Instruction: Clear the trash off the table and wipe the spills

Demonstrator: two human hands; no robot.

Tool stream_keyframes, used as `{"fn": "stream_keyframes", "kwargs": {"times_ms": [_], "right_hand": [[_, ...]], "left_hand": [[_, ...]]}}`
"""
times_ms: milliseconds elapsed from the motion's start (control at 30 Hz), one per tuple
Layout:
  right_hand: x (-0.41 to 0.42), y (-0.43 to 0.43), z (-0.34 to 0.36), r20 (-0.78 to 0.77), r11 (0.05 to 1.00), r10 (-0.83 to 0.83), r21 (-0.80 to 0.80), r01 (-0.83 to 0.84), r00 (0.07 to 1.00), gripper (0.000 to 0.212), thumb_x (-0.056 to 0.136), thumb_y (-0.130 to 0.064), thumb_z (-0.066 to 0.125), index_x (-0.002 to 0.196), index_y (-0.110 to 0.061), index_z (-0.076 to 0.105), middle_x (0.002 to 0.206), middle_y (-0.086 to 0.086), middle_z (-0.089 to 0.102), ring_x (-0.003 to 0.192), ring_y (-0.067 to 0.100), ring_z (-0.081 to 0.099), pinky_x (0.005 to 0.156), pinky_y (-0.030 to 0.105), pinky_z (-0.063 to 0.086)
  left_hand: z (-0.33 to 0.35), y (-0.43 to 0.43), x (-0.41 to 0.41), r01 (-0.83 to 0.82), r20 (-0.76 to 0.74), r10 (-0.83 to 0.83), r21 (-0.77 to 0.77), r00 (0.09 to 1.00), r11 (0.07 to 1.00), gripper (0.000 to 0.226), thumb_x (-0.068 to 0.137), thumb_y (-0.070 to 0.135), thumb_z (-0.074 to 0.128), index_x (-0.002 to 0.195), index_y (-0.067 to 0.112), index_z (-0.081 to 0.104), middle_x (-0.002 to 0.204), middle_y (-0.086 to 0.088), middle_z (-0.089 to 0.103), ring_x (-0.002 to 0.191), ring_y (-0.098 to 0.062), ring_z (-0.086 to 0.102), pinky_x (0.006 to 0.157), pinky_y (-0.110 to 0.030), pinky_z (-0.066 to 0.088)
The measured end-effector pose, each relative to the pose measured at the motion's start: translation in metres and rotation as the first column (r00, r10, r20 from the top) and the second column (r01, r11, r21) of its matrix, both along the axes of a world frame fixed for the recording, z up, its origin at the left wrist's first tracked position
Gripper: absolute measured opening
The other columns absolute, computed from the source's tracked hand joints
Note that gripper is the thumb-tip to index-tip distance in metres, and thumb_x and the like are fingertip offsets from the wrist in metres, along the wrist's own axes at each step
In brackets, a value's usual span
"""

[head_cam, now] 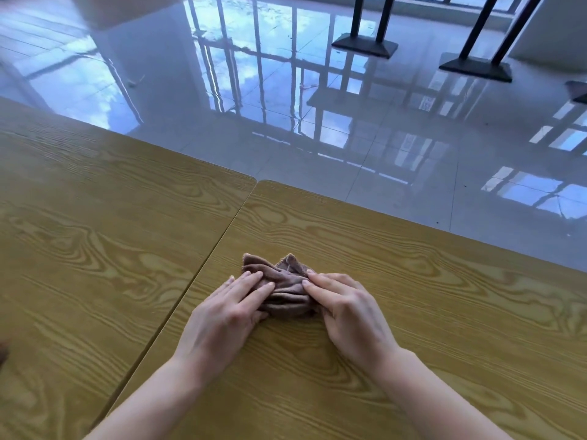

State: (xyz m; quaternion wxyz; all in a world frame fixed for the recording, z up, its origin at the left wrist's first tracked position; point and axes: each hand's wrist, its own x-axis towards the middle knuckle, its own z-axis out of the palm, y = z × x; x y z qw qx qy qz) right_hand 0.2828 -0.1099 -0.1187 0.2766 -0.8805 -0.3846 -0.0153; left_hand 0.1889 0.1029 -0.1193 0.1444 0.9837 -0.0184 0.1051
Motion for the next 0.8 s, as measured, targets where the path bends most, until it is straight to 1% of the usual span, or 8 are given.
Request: {"fn": "stream_keyframes", "kwargs": {"times_ms": [133, 233, 333, 400, 467, 600, 700, 800], "right_hand": [[0.019, 0.021, 0.001, -0.020, 1.000, -0.010, -0.023, 0.009, 1.000, 0.038, 0.090, -0.002, 0.062, 0.127, -0.013, 0.066, 0.134, 0.004, 0.063, 0.122, 0.024, 0.059, 0.101, 0.040, 0.048], [0.034, 0.035, -0.001, -0.018, 0.999, -0.035, -0.032, 0.034, 0.999, 0.039, 0.092, -0.002, 0.058, 0.129, -0.012, 0.065, 0.134, 0.006, 0.062, 0.127, 0.027, 0.056, 0.105, 0.040, 0.045], [0.047, 0.049, -0.005, -0.016, 0.997, -0.071, -0.045, 0.070, 0.997, 0.041, 0.094, -0.002, 0.053, 0.133, -0.013, 0.061, 0.138, 0.005, 0.059, 0.133, 0.026, 0.050, 0.110, 0.039, 0.041], [0.054, 0.058, -0.006, -0.013, 0.995, -0.087, -0.057, 0.086, 0.996, 0.044, 0.094, -0.001, 0.052, 0.135, -0.014, 0.059, 0.141, 0.004, 0.057, 0.135, 0.025, 0.047, 0.112, 0.037, 0.039], [0.059, 0.065, -0.007, -0.006, 0.992, -0.109, -0.063, 0.109, 0.994, 0.046, 0.093, 0.002, 0.052, 0.136, -0.015, 0.059, 0.142, 0.004, 0.056, 0.136, 0.024, 0.047, 0.113, 0.035, 0.038], [0.063, 0.072, -0.008, 0.000, 0.987, -0.152, -0.055, 0.151, 0.988, 0.046, 0.092, 0.003, 0.054, 0.134, -0.014, 0.059, 0.140, 0.006, 0.058, 0.134, 0.026, 0.049, 0.112, 0.032, 0.036], [0.064, 0.072, -0.010, -0.006, 0.986, -0.155, -0.065, 0.154, 0.988, 0.047, 0.094, 0.002, 0.051, 0.136, -0.015, 0.057, 0.142, 0.005, 0.056, 0.137, 0.025, 0.046, 0.113, 0.032, 0.034], [0.062, 0.072, -0.010, -0.030, 0.987, -0.148, -0.075, 0.145, 0.989, 0.047, 0.096, 0.002, 0.047, 0.139, -0.014, 0.054, 0.145, 0.006, 0.052, 0.139, 0.026, 0.042, 0.115, 0.032, 0.032]], "left_hand": [[-0.001, 0.015, 0.023, -0.036, -0.005, 0.036, -0.039, 0.999, 0.999, 0.052, 0.072, 0.006, 0.082, 0.121, 0.011, 0.067, 0.128, -0.012, 0.063, 0.114, -0.031, 0.062, 0.101, -0.050, 0.047], [0.002, 0.026, 0.041, -0.057, -0.014, 0.057, -0.046, 0.998, 0.997, 0.051, 0.071, 0.001, 0.082, 0.119, 0.013, 0.068, 0.127, -0.011, 0.064, 0.109, -0.033, 0.065, 0.098, -0.046, 0.045], [0.004, 0.038, 0.057, -0.077, -0.042, 0.075, -0.066, 0.996, 0.995, 0.049, 0.079, 0.001, 0.074, 0.125, 0.017, 0.064, 0.134, -0.007, 0.060, 0.116, -0.031, 0.060, 0.098, -0.042, 0.047], [0.006, 0.044, 0.067, -0.097, -0.065, 0.092, -0.090, 0.994, 0.991, 0.048, 0.084, 0.003, 0.068, 0.128, 0.019, 0.061, 0.139, -0.003, 0.055, 0.120, -0.029, 0.058, 0.093, -0.043, 0.053], [0.009, 0.047, 0.075, -0.103, -0.072, 0.097, -0.095, 0.993, 0.990, 0.047, 0.086, 0.002, 0.065, 0.129, 0.019, 0.060, 0.142, -0.002, 0.053, 0.120, -0.028, 0.058, 0.087, -0.043, 0.054], [0.010, 0.048, 0.086, -0.100, -0.079, 0.092, -0.102, 0.993, 0.990, 0.046, 0.087, -0.001, 0.059, 0.130, 0.018, 0.059, 0.143, -0.002, 0.051, 0.120, -0.029, 0.057, 0.087, -0.042, 0.054], [0.008, 0.049, 0.088, -0.080, -0.093, 0.072, -0.077, 0.993, 0.994, 0.046, 0.089, 0.001, 0.055, 0.132, 0.017, 0.055, 0.145, -0.001, 0.048, 0.122, -0.028, 0.055, 0.088, -0.040, 0.052], [0.004, 0.049, 0.087, -0.056, -0.102, 0.052, -0.042, 0.993, 0.998, 0.047, 0.091, 0.001, 0.049, 0.136, 0.014, 0.051, 0.148, -0.005, 0.044, 0.130, -0.026, 0.047, 0.098, -0.039, 0.048]]}}
